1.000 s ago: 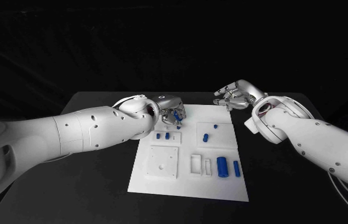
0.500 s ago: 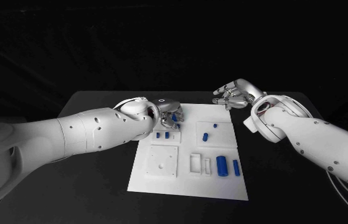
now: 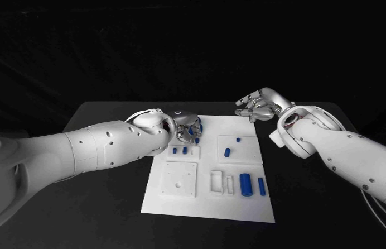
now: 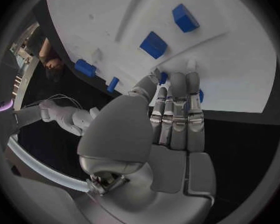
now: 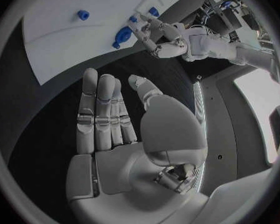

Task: Assemble the parts on the task board

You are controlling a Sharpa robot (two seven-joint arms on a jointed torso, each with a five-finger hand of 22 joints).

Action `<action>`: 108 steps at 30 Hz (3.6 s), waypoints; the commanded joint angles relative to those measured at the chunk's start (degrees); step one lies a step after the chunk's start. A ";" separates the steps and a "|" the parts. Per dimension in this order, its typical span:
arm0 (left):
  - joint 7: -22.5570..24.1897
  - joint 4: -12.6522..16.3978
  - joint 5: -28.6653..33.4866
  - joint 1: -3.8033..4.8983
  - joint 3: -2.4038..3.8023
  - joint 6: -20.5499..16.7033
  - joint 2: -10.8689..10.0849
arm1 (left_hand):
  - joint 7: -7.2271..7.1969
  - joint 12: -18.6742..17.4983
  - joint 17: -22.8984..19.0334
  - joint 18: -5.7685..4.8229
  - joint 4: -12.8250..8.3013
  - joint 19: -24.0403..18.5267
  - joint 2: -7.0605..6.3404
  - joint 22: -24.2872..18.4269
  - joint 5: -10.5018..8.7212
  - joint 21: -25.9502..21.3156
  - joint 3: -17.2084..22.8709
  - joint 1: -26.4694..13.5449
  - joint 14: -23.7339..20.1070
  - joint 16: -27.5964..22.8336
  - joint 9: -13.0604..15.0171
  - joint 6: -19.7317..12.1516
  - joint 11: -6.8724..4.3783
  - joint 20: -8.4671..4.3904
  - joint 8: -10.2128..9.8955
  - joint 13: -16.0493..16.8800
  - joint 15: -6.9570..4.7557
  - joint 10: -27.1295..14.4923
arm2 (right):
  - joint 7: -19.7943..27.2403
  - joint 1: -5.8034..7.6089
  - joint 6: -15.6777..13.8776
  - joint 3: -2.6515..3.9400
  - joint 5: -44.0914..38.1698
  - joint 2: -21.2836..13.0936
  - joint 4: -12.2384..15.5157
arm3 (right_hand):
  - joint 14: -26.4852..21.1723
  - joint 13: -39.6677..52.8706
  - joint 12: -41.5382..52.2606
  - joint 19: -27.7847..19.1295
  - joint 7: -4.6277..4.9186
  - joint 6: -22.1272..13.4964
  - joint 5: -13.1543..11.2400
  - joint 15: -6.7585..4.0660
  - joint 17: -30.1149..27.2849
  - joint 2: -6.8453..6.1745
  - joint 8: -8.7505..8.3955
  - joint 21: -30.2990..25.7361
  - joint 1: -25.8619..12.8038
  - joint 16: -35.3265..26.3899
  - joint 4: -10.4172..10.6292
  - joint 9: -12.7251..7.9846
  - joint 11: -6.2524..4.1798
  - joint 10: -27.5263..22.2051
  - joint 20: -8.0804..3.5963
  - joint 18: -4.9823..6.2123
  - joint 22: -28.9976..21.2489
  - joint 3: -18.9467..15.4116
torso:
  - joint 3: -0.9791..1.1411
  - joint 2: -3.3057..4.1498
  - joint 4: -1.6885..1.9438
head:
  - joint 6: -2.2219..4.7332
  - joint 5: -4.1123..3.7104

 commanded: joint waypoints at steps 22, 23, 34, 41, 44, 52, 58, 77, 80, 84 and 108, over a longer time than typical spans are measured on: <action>2.85 -2.06 2.61 -1.40 0.04 -0.31 1.10 | -0.65 -0.20 0.77 0.15 -1.43 -0.93 -0.37 1.28 0.40 4.51 4.94 -2.14 0.47 2.40 -0.18 -1.42 -1.12 -1.07 -0.14 -0.08 -0.97 3.44 | 0.80 -0.03 0.78 0.02 0.15 0.26 -0.04 | -0.10 -0.08 -0.32 0.02 0.18 -0.36 0.07 0.03 -0.01 0.20 -0.28 -0.06 0.08 -0.28 0.19 -0.05 0.09 0.20 -0.02 -0.46 -0.35 0.03 | 0.01 0.02 0.03 | -0.07 -0.41; 2.84 -2.13 2.62 -1.44 0.04 -0.22 1.15 | -0.64 -0.20 0.79 0.15 -1.45 -0.95 -0.37 1.29 0.43 4.66 4.99 -2.15 0.47 2.53 -0.18 -1.37 -1.14 -1.08 -0.14 -0.08 -0.99 3.54 | 0.80 -0.03 0.78 0.02 0.15 0.27 -0.04 | -0.10 -0.08 -0.32 0.02 0.18 -0.36 0.07 0.03 -0.01 0.20 -0.28 -0.06 0.08 -0.28 0.19 -0.05 0.09 0.20 -0.02 -0.46 -0.35 0.03 | 0.00 0.00 0.02 | -0.07 -0.46; 2.68 -2.72 2.56 -1.59 0.03 1.40 1.56 | -0.15 -0.19 1.28 -0.09 -1.87 -1.39 0.52 1.33 0.68 6.71 4.84 -1.99 0.32 4.57 -0.13 1.94 -1.83 -1.42 -0.09 -0.06 -1.33 6.74 | 0.80 -0.03 0.81 0.02 0.16 0.28 -0.06 | -0.10 -0.08 -0.32 0.02 0.18 -0.36 0.07 0.03 -0.01 0.20 -0.28 -0.06 0.08 -0.28 0.19 -0.05 0.09 0.20 -0.02 -0.46 -0.35 0.03 | 0.00 -0.02 0.03 | -0.16 -0.48; 2.90 -3.24 2.18 -1.73 0.02 1.98 1.90 | -0.15 -0.17 1.47 -0.08 -1.89 -1.77 1.53 1.26 0.53 8.25 3.82 -2.33 0.17 6.12 -0.13 3.46 -2.05 -1.40 -0.12 -0.05 -1.26 7.92 | 0.81 -0.03 0.82 0.02 0.16 0.29 -0.05 | -0.10 -0.08 -0.32 0.02 0.18 -0.36 0.07 0.03 -0.01 0.20 -0.28 -0.06 0.08 -0.28 0.19 -0.05 0.09 0.20 -0.02 -0.46 -0.35 0.03 | 0.03 0.00 0.00 | -0.24 -0.48; 3.09 -3.34 2.14 -1.77 0.02 2.19 1.98 | -0.23 -0.17 1.37 -0.09 -1.73 -1.86 1.69 1.23 0.50 8.47 3.49 -2.55 0.17 6.30 -0.10 3.67 -2.12 -1.35 -0.08 -0.05 -1.24 8.06 | 0.79 -0.03 0.81 0.02 0.16 0.29 -0.05 | -0.10 -0.08 -0.32 0.02 0.18 -0.36 0.07 0.03 -0.01 0.20 -0.28 -0.06 0.08 -0.28 0.19 -0.05 0.09 0.20 -0.02 -0.46 -0.35 0.03 | 0.05 0.02 -0.04 | -0.27 -0.46; 3.21 -3.38 2.12 -1.80 0.01 2.83 2.03 | -0.26 -0.16 1.15 -0.06 -1.82 -1.97 2.38 1.23 0.87 8.98 3.02 -2.26 0.41 6.92 -0.07 4.77 -2.29 -1.34 -0.04 -0.04 -1.19 8.88 | 0.78 -0.03 0.81 0.02 0.16 0.25 -0.03 | -0.10 -0.08 -0.32 0.02 0.18 -0.36 0.07 0.03 -0.01 0.20 -0.28 -0.06 0.08 -0.28 0.19 -0.05 0.09 0.20 -0.02 -0.46 -0.35 0.03 | 0.05 0.00 0.03 | -0.28 -0.57; 3.23 -3.30 2.02 -1.80 0.01 2.80 1.92 | -0.13 -0.18 1.12 0.39 -2.45 -1.86 3.22 1.26 1.60 9.63 2.95 -1.79 1.28 7.58 -0.03 6.45 -2.45 -1.14 -0.03 -0.04 -0.94 10.46 | 0.80 -0.03 0.83 0.02 0.16 0.22 -0.01 | -0.08 -0.10 -0.29 0.03 0.17 -0.29 0.10 0.03 0.01 0.22 -0.28 -0.03 0.01 -0.31 0.28 -0.05 0.09 0.20 -0.02 -0.48 -0.55 0.01 | 0.05 -0.01 0.03 | -0.22 -0.55; 7.25 -1.21 9.31 -1.96 0.79 -3.16 -0.60 | -0.05 -0.20 0.59 0.76 -3.67 -1.88 3.94 1.11 1.86 10.86 3.70 -2.74 2.17 7.07 -0.06 6.53 -2.35 -1.22 -0.11 -0.05 -1.09 10.34 | 0.91 -0.03 0.75 0.02 0.16 0.26 0.03 | -0.05 -0.09 -0.23 0.06 0.16 -0.27 0.18 0.02 0.03 0.22 -0.29 -0.03 -0.12 -0.32 0.43 -0.05 0.08 0.19 -0.03 -0.50 -0.69 -0.08 | 0.02 -0.02 0.11 | -0.08 -0.43; 7.38 -0.87 11.39 -1.96 1.47 -2.95 -1.10 | -0.06 -0.20 0.60 0.75 -3.62 -1.84 3.95 1.09 1.85 10.85 3.71 -2.85 2.25 7.07 -0.05 6.53 -2.36 -1.22 -0.10 -0.05 -1.10 10.35 | 0.91 -0.03 0.74 0.02 0.16 0.23 0.06 | -0.05 -0.09 -0.23 0.06 0.16 -0.27 0.18 0.02 0.03 0.22 -0.29 -0.03 -0.12 -0.32 0.43 -0.05 0.08 0.19 -0.03 -0.50 -0.69 -0.08 | 0.02 -0.02 0.13 | -0.07 -0.44; 7.23 -0.23 13.70 -1.96 2.72 -2.25 -1.85 | -0.08 -0.20 0.60 0.75 -3.63 -1.80 3.98 1.09 1.85 10.85 3.74 -2.86 2.28 7.07 -0.04 6.55 -2.37 -1.23 -0.09 -0.05 -1.10 10.36 | 0.91 -0.03 0.73 0.02 0.16 0.17 0.09 | -0.05 -0.09 -0.23 0.06 0.16 -0.27 0.18 0.02 0.03 0.22 -0.29 -0.03 -0.12 -0.32 0.43 -0.05 0.08 0.19 -0.03 -0.50 -0.69 -0.08 | 0.01 -0.03 0.08 | 0.01 -0.33; 4.54 5.57 13.50 -0.57 5.57 6.27 -10.50 | -0.07 -0.20 0.49 0.75 -3.92 -1.88 3.95 1.10 1.67 10.51 3.49 -2.50 2.30 6.46 -0.04 6.82 -2.41 -1.25 -0.09 -0.05 -1.13 10.51 | 0.68 -0.03 0.70 0.02 0.16 -0.66 0.35 | -0.03 -0.14 -0.25 0.09 0.15 -0.30 0.29 0.03 0.02 0.22 -0.29 -0.02 -0.05 -0.38 0.50 -0.05 0.07 0.22 -0.02 -0.50 -0.87 -0.17 | -0.07 -0.01 0.11 | -0.13 -0.05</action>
